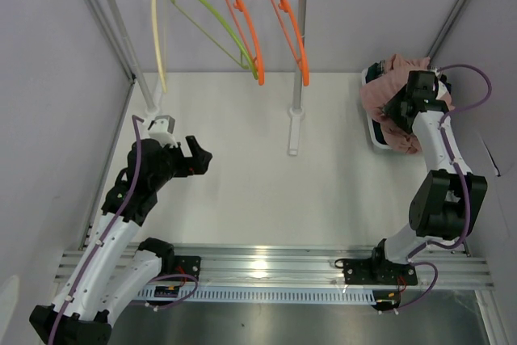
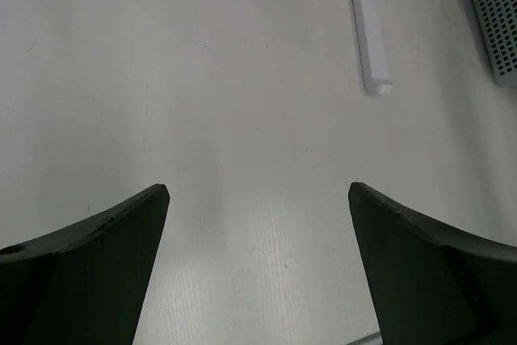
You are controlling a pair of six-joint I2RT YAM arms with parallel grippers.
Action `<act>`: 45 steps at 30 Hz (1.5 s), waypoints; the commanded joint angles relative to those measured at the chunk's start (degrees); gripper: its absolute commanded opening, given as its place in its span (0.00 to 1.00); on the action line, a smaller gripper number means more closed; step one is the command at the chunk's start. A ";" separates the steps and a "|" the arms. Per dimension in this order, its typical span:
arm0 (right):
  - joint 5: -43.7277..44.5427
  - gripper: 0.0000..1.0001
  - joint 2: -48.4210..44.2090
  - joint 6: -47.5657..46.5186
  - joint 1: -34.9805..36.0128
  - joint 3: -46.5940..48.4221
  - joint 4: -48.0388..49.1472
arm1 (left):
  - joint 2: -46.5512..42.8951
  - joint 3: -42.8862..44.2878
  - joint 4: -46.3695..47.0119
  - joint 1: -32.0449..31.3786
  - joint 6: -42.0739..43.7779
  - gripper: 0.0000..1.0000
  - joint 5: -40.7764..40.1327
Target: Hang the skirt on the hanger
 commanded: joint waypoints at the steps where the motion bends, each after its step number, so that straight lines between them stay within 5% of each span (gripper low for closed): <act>1: 1.51 0.61 1.45 2.15 -1.26 2.76 1.63 | 0.12 0.22 1.54 0.34 0.41 0.99 0.80; 8: 5.11 0.49 1.55 2.24 -1.87 2.76 2.33 | 0.38 0.22 1.63 0.34 0.41 0.99 1.15; 11: 5.99 0.34 1.20 1.80 -1.96 2.76 2.68 | 0.64 0.22 1.80 0.34 0.49 0.99 1.32; 15: 6.26 0.01 1.11 1.01 -1.96 3.90 2.16 | 0.73 0.30 1.71 0.34 0.49 0.99 1.41; 28: -1.39 0.00 -6.88 -1.80 3.56 16.46 -5.83 | 0.73 0.74 1.80 0.34 1.20 1.00 1.94; 35: 4.76 0.00 -12.86 -0.14 21.22 13.50 -8.04 | 0.82 0.92 1.89 0.34 1.37 0.99 1.94; 45: 8.45 0.00 -11.48 9.18 47.15 -6.10 -0.92 | 2.05 1.01 2.15 0.34 -1.00 0.99 4.05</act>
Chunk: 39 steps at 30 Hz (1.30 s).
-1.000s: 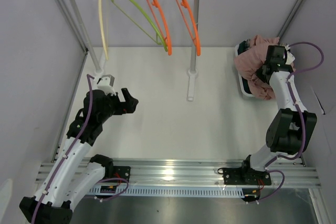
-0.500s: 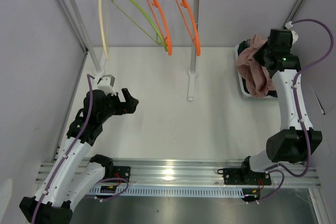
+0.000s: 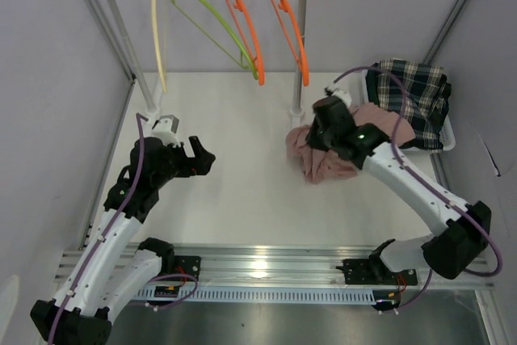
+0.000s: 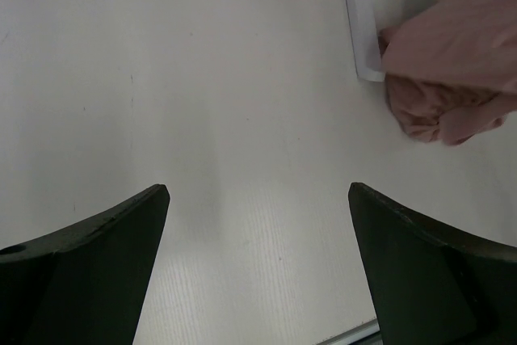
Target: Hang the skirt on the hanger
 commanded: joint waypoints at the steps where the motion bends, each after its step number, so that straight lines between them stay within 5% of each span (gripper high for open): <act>1: 2.03 0.00 4.10 4.76 9.23 -4.27 5.06 | 0.45 0.66 2.15 0.34 -1.87 0.99 1.62; 9: -3.24 0.01 19.48 4.43 20.07 -3.50 11.66 | 3.35 -3.82 5.66 -0.27 -7.41 0.95 6.36; 14: -3.96 0.45 21.08 3.28 21.57 -3.94 12.47 | 6.95 -6.90 7.95 -6.32 -10.05 0.93 4.27; 20: 2.38 0.72 12.57 3.98 21.57 -7.10 8.42 | 11.96 -9.80 13.39 -14.94 -14.62 0.86 2.59; 25: 5.88 0.66 5.44 7.58 22.18 -10.26 3.07 | 18.02 -11.03 17.44 -19.34 -16.47 0.77 -0.31; 32: 7.31 0.37 -2.04 15.83 23.77 -22.11 0.77 | 26.29 -9.55 22.71 -20.75 -15.85 0.61 -0.84; 39: 7.21 0.34 -2.75 19.45 24.47 -27.48 3.40 | 32.44 -7.61 24.74 -22.42 -15.24 0.55 -1.63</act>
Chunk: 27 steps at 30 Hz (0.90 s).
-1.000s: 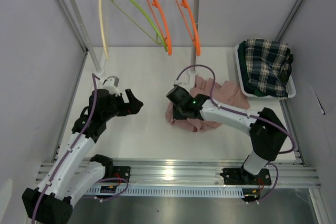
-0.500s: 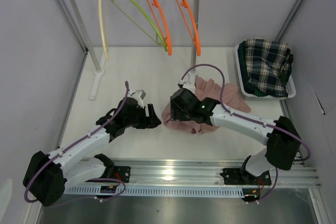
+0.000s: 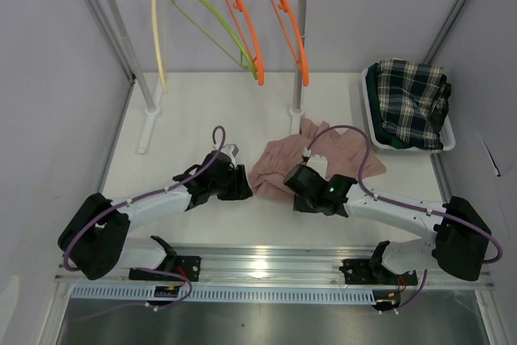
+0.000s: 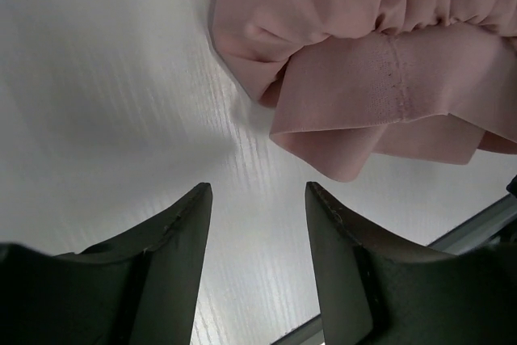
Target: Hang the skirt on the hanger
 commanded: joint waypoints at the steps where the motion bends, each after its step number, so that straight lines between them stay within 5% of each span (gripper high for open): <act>1: 2.80 0.34 -1.11 3.91 0.56 -1.44 1.96 | 1.28 2.91 4.28 -1.37 0.00 0.55 -2.11; 19: 10.53 0.43 5.66 6.46 0.30 -4.96 8.65 | 11.82 8.27 6.13 -1.81 -0.35 0.56 -5.19; 27: 15.46 0.29 5.04 6.55 -0.32 -5.04 7.77 | 12.53 10.47 6.13 -2.52 -0.53 0.41 -10.81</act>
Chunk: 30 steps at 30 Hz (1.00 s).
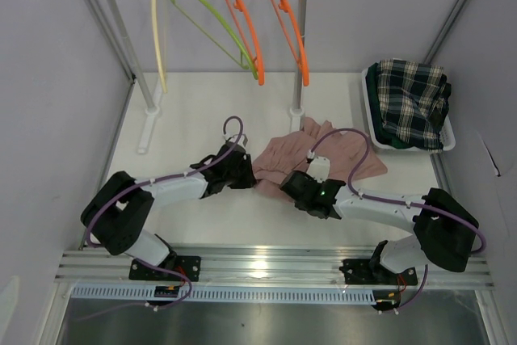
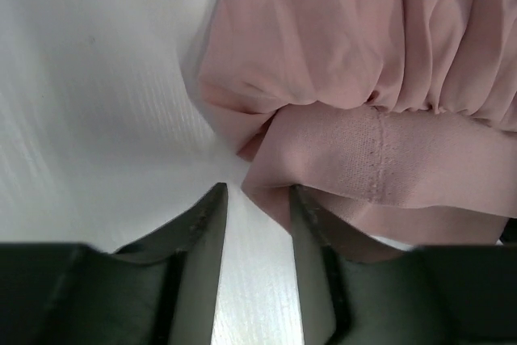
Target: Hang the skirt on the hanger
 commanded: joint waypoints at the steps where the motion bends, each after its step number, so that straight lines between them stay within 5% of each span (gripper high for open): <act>1: 5.60 0.21 -0.46 1.06 -0.54 -0.28 0.43 | 0.62 3.08 2.15 -0.64 -0.44 0.34 -4.21; 6: 5.69 0.06 -1.52 0.01 -0.63 1.56 -2.82 | 1.94 5.45 1.54 -0.64 0.35 0.00 -6.32; 19: 5.95 0.01 -6.88 -10.97 -0.63 17.55 -19.16 | -18.42 6.68 -12.25 -0.64 2.01 0.00 -14.67; 30: -6.95 0.05 -7.58 -32.22 -11.40 37.24 -24.10 | -30.67 24.16 -30.36 -0.46 6.32 0.00 -23.55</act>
